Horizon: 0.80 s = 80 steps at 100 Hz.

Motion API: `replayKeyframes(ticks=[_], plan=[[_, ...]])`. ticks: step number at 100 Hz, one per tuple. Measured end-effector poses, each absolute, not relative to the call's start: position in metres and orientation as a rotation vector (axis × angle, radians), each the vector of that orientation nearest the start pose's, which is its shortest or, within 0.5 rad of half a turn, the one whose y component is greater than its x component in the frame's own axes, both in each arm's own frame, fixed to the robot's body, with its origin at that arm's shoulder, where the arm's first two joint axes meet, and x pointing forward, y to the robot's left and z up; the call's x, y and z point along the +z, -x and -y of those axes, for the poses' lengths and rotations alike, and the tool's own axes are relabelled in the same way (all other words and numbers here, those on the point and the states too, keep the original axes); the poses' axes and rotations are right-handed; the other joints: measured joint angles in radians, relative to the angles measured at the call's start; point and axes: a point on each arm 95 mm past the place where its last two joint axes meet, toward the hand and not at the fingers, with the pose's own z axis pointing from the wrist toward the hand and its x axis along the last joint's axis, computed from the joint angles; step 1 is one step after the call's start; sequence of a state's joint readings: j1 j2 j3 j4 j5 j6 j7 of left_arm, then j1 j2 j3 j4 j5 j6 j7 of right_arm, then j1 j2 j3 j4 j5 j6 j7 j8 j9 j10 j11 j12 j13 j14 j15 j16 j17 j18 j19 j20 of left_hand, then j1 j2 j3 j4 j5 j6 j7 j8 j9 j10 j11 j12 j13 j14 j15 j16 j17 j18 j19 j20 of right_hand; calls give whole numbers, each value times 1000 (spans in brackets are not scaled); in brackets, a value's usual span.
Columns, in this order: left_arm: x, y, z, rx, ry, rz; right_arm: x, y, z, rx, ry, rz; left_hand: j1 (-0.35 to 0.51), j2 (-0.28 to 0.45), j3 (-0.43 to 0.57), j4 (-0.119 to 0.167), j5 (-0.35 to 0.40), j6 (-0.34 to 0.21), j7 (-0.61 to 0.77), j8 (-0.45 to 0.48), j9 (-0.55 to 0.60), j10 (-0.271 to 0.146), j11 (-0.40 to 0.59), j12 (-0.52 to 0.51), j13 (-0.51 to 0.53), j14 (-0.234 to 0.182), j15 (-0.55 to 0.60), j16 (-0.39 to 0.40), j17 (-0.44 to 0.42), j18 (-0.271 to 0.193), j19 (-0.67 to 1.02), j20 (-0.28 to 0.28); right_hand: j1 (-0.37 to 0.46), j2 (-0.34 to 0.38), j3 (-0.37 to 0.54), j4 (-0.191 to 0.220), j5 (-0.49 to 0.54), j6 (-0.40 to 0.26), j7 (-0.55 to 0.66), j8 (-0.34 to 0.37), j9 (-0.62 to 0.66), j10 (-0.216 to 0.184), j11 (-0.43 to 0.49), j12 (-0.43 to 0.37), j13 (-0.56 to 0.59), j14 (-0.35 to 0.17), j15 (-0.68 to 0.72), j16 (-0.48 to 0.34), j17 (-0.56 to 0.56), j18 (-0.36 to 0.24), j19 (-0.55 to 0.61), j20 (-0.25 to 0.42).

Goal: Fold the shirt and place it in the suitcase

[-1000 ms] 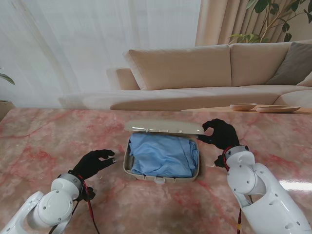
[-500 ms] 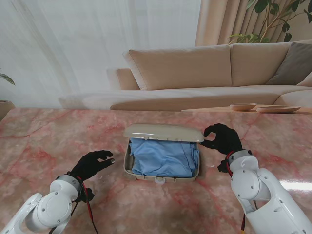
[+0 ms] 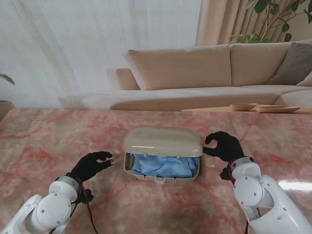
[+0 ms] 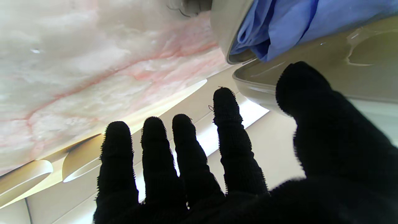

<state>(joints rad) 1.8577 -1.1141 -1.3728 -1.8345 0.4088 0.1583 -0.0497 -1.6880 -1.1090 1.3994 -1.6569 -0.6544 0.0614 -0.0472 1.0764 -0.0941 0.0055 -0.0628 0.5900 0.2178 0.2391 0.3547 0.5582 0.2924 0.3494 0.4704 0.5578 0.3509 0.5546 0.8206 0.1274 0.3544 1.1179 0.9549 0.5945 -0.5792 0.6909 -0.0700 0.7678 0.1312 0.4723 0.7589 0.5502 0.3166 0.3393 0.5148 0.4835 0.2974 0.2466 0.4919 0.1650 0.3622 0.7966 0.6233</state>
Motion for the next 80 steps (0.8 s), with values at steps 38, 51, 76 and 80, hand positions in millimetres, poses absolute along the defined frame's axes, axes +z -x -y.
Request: replayKeyframes(ticks=[38, 51, 76, 80], plan=[[-335, -331, -21, -1646, 1982, -1089, -331, -380, 67, 1536, -1646, -1123, 0, 0, 0, 0, 0, 0, 0, 0, 0, 0, 0, 0, 0, 0, 0, 0, 0, 0, 0, 0, -1, 18, 0, 0, 0, 0, -1, 0, 4, 0, 0, 0, 22, 0, 0, 0, 0, 0, -1, 0], [-335, -331, -21, -1646, 1984, -1089, -333, -379, 68, 1526, -1657, -1133, 0, 0, 0, 0, 0, 0, 0, 0, 0, 0, 0, 0, 0, 0, 0, 0, 0, 0, 0, 0, -1, 18, 0, 0, 0, 0, -11, 0, 4, 0, 0, 0, 22, 0, 0, 0, 0, 0, -1, 0], [-335, -331, -21, -1645, 1984, -1090, -337, -375, 71, 1517, -1671, -1131, 0, 0, 0, 0, 0, 0, 0, 0, 0, 0, 0, 0, 0, 0, 0, 0, 0, 0, 0, 0, -1, 18, -8, 0, 0, 0, -11, 0, 4, 0, -9, 0, 22, 0, -1, 0, 0, 0, -2, 0], [-335, -331, -21, -1645, 1984, -1091, -336, -374, 71, 1519, -1667, -1130, 0, 0, 0, 0, 0, 0, 0, 0, 0, 0, 0, 0, 0, 0, 0, 0, 0, 0, 0, 0, -1, 20, -9, 0, 0, 0, -11, 0, 4, 0, -10, 0, 22, 0, -1, 0, 0, 0, -2, 0]])
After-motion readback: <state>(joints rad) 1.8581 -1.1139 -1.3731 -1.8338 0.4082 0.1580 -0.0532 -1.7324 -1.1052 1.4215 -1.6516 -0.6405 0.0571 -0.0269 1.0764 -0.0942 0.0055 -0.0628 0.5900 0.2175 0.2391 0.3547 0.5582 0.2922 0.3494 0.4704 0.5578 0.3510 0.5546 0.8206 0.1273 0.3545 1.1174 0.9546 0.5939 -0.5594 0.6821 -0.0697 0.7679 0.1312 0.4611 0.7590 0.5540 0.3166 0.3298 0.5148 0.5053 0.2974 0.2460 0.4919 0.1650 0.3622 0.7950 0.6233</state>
